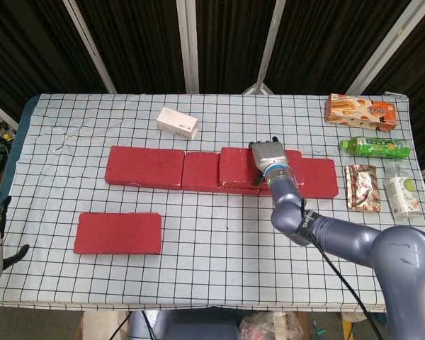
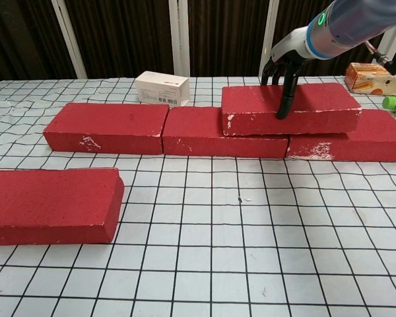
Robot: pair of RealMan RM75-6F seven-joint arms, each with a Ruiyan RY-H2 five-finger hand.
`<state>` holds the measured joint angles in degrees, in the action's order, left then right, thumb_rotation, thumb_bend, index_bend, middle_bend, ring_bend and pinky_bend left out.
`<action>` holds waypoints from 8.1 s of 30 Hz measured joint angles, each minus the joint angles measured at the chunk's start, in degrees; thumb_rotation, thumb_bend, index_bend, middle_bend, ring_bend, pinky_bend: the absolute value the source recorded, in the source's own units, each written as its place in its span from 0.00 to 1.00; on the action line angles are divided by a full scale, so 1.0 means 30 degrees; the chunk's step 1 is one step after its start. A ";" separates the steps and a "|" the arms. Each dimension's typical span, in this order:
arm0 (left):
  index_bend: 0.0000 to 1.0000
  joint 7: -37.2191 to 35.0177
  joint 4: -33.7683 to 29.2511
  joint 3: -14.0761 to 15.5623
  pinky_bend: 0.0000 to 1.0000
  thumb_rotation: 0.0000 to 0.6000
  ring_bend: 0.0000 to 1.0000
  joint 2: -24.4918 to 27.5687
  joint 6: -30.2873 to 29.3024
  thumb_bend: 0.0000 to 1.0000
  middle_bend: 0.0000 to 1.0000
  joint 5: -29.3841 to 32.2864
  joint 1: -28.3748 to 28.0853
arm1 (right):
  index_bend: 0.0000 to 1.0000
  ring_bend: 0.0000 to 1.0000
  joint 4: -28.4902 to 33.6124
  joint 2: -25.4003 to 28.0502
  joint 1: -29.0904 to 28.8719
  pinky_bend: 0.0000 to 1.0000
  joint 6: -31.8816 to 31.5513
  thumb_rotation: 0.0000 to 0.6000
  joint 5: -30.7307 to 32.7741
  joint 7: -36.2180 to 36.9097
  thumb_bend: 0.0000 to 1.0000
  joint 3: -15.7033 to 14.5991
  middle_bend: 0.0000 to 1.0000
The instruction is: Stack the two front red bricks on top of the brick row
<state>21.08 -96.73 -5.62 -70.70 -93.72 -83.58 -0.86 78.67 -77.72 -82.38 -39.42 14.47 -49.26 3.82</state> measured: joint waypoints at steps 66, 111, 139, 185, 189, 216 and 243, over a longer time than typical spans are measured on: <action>0.09 -0.0057 0.0042 -0.0068 0.23 1.00 0.00 0.0004 0.0013 0.00 0.00 0.0179 -0.0027 | 0.00 0.00 0.2280 0.1911 -0.0395 0.00 0.0153 1.00 0.0249 0.0488 0.15 -0.0390 0.00; 0.04 -0.0213 -0.4234 0.0384 0.07 1.00 0.00 0.1858 0.5806 0.00 0.00 0.0607 -0.2711 | 0.00 0.00 0.9497 0.5928 2.2878 0.00 -1.8505 1.00 -3.1520 1.5259 0.15 -0.4285 0.00; 0.01 0.9616 -0.7736 0.0820 0.02 1.00 0.00 0.1117 1.1244 0.00 0.00 1.5427 -1.1644 | 0.00 0.00 0.8312 0.5850 2.4283 0.00 -1.6150 1.00 -3.0785 1.6662 0.15 -0.2072 0.00; 0.17 0.9935 -0.4980 0.2125 0.22 1.00 0.15 -0.1398 0.8635 0.00 0.21 1.6235 -1.3340 | 0.00 0.00 0.8746 0.6162 2.5068 0.00 -1.4180 1.00 -3.0454 1.6074 0.15 -0.0708 0.00; 0.22 0.9507 -0.4995 0.1946 0.27 1.00 0.19 -0.1196 0.8680 0.00 0.25 1.5930 -1.3400 | 0.00 0.00 0.8781 0.6173 2.5138 0.00 -1.4155 1.00 -3.0548 1.6072 0.15 -0.0658 0.00; 0.22 1.5565 -0.5049 -0.2946 0.24 1.00 0.17 0.2097 0.8781 0.00 0.20 2.9906 -2.2903 | 0.00 0.00 0.8471 0.5590 2.4915 0.00 -1.3122 1.00 -2.8156 1.4608 0.15 0.0437 0.00; 0.22 1.4870 0.3940 -0.2905 0.22 1.00 0.16 -0.2174 1.3435 0.00 0.17 2.8996 -2.4696 | 0.00 0.00 0.8523 0.5142 2.4956 0.00 -1.3203 1.00 -2.6675 1.3073 0.15 0.1076 0.00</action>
<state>65.69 -84.91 -14.34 -77.22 -53.41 3.41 -74.95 104.24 -62.29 -7.51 -79.03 -65.56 -10.04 7.04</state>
